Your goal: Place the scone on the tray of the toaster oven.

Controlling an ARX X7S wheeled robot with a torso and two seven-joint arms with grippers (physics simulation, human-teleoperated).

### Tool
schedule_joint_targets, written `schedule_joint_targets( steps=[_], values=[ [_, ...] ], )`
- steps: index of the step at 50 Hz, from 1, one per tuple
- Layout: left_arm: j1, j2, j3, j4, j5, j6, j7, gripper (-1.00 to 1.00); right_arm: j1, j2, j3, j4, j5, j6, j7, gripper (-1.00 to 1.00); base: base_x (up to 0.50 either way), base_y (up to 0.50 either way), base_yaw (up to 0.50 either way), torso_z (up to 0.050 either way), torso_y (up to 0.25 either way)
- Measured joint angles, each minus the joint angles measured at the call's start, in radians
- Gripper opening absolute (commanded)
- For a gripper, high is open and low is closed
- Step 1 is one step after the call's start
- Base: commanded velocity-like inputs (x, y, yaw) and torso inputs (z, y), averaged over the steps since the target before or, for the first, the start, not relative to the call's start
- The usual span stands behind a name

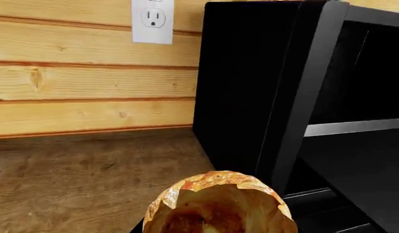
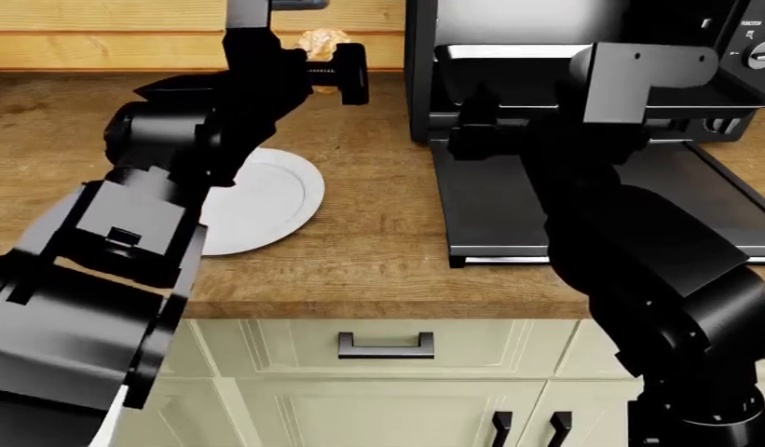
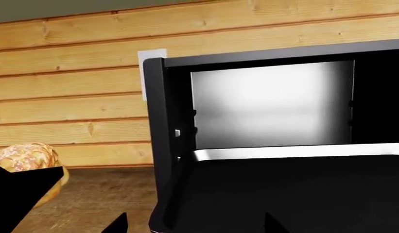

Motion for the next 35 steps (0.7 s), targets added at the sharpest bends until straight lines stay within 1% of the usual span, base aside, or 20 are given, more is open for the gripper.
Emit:
schedule_joint_targets(
  steps=[20, 30, 35],
  values=[
    [-0.035, 0.015, 0.404, -0.033, -0.425, 0.097, 0.021, -1.00, 0.007, 0.002, -0.002, -0.004, 0.013, 0.000, 0.003, 1.00, 0.00, 0.00, 0.00, 0.000, 0.000],
    [-0.051, 0.016, 0.554, -0.037, -0.582, 0.126, 0.013, -1.00, 0.006, 0.001, -0.006, -0.002, 0.017, -0.003, 0.003, 1.00, 0.00, 0.00, 0.00, 0.000, 0.000],
    [-0.053, 0.015, 0.619, -0.037, -0.646, 0.140, 0.006, -1.00, 0.005, 0.000, -0.009, 0.001, 0.020, -0.006, 0.002, 1.00, 0.00, -0.18, 0.00, 0.000, 0.000]
  ],
)
